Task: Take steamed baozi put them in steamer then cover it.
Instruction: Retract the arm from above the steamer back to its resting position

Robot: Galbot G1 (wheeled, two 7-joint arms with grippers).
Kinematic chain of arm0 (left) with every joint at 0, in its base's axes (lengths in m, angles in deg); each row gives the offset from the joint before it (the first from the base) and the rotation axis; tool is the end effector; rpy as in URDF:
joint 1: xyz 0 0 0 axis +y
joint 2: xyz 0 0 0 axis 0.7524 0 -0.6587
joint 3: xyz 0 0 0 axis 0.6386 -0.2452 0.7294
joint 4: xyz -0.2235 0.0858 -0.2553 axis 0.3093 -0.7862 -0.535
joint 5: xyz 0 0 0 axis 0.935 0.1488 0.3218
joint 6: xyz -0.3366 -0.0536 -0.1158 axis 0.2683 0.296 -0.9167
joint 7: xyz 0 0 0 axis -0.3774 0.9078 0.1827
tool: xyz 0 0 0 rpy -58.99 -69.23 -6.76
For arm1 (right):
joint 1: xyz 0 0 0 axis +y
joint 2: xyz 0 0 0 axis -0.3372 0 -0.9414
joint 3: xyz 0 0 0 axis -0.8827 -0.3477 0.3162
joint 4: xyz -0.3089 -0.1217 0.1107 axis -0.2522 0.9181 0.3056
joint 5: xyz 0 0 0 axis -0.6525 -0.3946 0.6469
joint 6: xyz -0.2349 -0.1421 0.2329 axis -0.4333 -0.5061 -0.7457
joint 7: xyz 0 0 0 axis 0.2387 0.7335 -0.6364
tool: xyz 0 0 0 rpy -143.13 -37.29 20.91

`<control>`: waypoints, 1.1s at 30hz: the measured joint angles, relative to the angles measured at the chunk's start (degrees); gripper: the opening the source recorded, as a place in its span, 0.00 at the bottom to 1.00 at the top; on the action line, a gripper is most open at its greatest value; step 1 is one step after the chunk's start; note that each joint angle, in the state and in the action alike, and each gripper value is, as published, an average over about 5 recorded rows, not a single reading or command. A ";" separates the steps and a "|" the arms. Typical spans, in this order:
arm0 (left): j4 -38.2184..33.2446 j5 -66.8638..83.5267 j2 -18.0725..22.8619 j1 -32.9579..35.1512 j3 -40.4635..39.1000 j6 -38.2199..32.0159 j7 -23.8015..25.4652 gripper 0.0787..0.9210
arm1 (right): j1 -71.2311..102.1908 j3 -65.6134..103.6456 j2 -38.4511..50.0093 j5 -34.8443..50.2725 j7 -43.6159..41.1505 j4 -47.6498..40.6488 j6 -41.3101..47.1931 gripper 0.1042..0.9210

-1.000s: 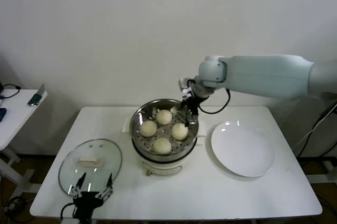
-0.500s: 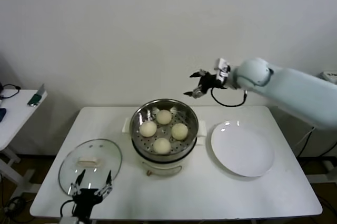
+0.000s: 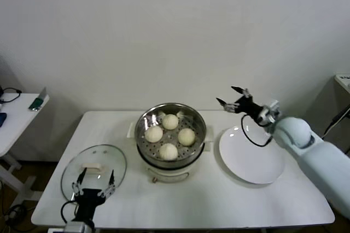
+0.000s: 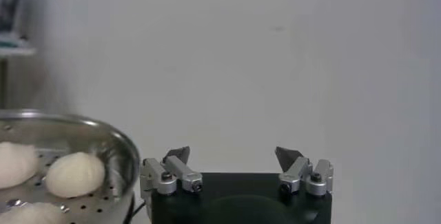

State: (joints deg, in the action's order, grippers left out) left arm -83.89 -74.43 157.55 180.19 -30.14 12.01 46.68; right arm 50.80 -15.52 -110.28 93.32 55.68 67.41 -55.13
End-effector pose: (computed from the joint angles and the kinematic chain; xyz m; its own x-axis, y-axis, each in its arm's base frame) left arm 0.1258 0.0535 -0.3207 -0.9759 -0.0911 0.1983 -0.0371 0.9647 0.2606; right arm 0.4184 -0.1545 -0.2226 -0.8774 -0.4624 0.1280 -0.4796 0.8529 -0.2061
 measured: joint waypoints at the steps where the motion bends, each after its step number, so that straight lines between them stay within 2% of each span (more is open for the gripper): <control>1: 0.19 -0.75 -0.05 -0.04 0.00 -0.33 -0.13 0.88 | 3.75 3.41 -0.71 -0.51 0.16 0.45 -1.31 0.88; 9: 1.86 -7.93 -1.15 -0.48 0.52 -2.58 -2.59 0.88 | 29.45 21.15 -7.74 -4.17 0.53 3.05 -10.86 0.88; 17: 6.17 -24.41 -5.18 -1.44 2.58 -5.35 -11.70 0.88 | 42.68 27.51 -14.18 -6.57 0.76 3.12 -19.32 0.88; 25: 16.03 -43.07 -8.70 -4.03 2.74 -6.68 -18.52 0.88 | 47.47 29.77 -18.60 -8.22 1.19 3.64 -24.16 0.88; 33: 27.27 -54.64 -10.09 -8.70 2.47 -7.06 -21.49 0.88 | 50.22 31.26 -21.36 -8.97 1.47 4.39 -26.40 0.88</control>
State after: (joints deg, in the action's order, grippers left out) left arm -56.62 -129.08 147.46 171.49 -27.67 4.95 25.19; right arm 101.02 15.74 -131.64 84.35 57.15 71.80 -81.53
